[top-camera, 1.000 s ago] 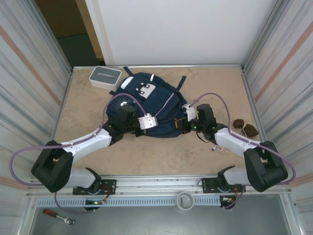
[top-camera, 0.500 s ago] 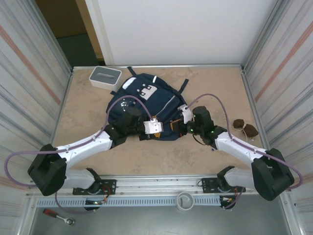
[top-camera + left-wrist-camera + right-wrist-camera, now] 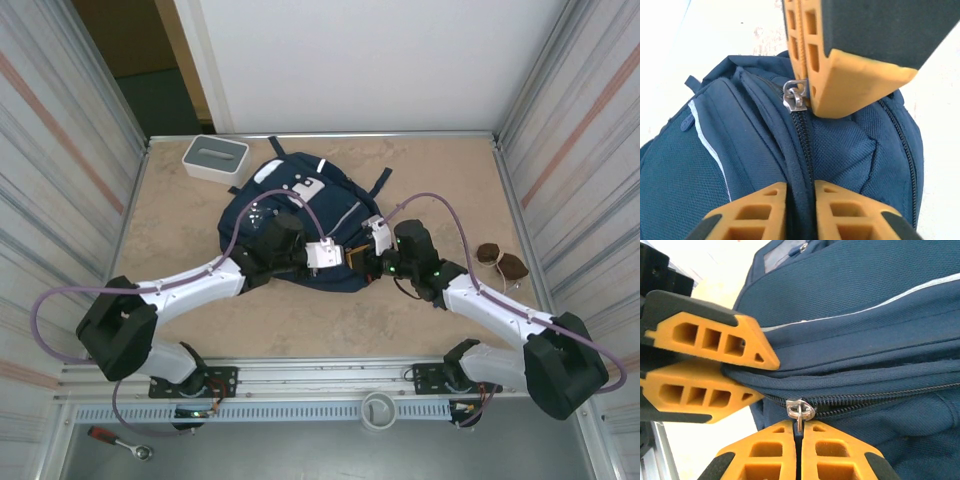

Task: Pack books, pencil case, and school supplies into a backpack

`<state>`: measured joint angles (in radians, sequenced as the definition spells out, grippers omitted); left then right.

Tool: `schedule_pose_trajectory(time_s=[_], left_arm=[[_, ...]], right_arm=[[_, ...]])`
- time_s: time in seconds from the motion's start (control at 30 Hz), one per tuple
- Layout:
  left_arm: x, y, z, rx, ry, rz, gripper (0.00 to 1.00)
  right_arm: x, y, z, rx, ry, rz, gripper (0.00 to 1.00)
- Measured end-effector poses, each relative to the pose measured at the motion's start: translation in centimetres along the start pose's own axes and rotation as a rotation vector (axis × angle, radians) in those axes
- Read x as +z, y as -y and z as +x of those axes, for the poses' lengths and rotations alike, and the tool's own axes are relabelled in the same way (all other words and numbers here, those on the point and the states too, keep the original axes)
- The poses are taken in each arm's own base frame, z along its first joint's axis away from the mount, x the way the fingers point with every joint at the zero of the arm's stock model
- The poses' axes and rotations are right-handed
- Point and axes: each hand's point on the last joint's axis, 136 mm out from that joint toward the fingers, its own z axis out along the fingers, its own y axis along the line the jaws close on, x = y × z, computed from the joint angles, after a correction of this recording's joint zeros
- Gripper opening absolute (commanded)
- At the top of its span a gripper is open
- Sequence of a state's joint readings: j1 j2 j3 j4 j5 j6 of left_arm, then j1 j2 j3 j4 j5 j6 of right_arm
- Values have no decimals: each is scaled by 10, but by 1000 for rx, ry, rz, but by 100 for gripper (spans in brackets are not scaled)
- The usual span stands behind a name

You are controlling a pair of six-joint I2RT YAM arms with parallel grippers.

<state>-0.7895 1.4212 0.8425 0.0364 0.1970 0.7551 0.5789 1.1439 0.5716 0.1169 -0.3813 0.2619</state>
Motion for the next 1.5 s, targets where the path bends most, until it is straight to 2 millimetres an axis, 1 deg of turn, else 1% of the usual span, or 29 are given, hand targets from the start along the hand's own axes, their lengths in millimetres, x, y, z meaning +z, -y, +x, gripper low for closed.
schedule_pose_trajectory(time_s=[0.1, 0.17, 0.23, 0.3, 0.37, 0.47, 0.5, 0.57, 0.63, 0.7, 0.77, 0.8, 0.9, 1.0, 1.07, 1.13, 1.23, 1.33, 1.4, 1.5], left_arm=[[-3, -2, -1, -16, 28, 7, 4], [-8, -2, -1, -34, 55, 13, 2], [-17, -1, 0, -60, 98, 22, 1], [-27, 1, 2, -89, 139, 32, 1], [-36, 1, 6, -117, 171, 32, 1], [-44, -1, 14, -144, 183, 21, 3], [-45, 0, 16, -150, 181, 20, 7], [-46, 0, 19, -160, 178, 19, 28], [-47, 0, 22, -189, 166, 21, 45], [-49, 1, 24, -218, 150, 23, 54], [-48, 4, 23, -230, 130, 24, 60], [-46, 8, 18, -223, 127, 29, 62], [-42, 18, -5, -187, 133, 50, 65], [-33, 19, -28, -155, 134, 54, 65], [-21, 17, -35, -150, 116, 49, 64], [-9, 16, -33, -153, 84, 44, 58], [4, 14, -24, -162, 32, 29, 38], [7, 12, -20, -162, 15, 15, 17], [6, 11, -21, -164, 20, 12, 10], [1, 11, -24, -168, 56, 29, 7]], right_arm=[[-2, 15, 1, 20, -1, 62, 0], [-6, 33, 2, 54, -3, 126, 0], [-11, 52, 2, 95, -5, 194, 0], [-13, 65, 1, 121, -10, 238, 0], [-12, 70, 0, 133, -17, 255, 0], [-10, 69, -1, 138, -19, 246, 0], [-9, 67, 0, 139, -20, 241, 0], [-8, 64, -1, 136, -16, 234, 0], [-7, 61, -2, 130, -11, 231, 0], [-6, 59, -3, 127, -7, 230, 0], [-4, 54, -3, 121, -3, 222, 0], [-4, 50, -4, 120, 0, 215, 0], [-6, 39, -9, 103, 19, 197, 0], [-8, 28, -13, 86, 35, 177, 0], [-9, 20, -13, 74, 40, 159, 0], [-9, 14, -12, 64, 42, 143, 0], [-10, 10, -6, 57, 39, 133, 0], [-12, 12, -1, 57, 35, 140, 0], [-14, 14, -1, 56, 42, 148, 0], [-17, 21, -2, 66, 43, 161, 0]])
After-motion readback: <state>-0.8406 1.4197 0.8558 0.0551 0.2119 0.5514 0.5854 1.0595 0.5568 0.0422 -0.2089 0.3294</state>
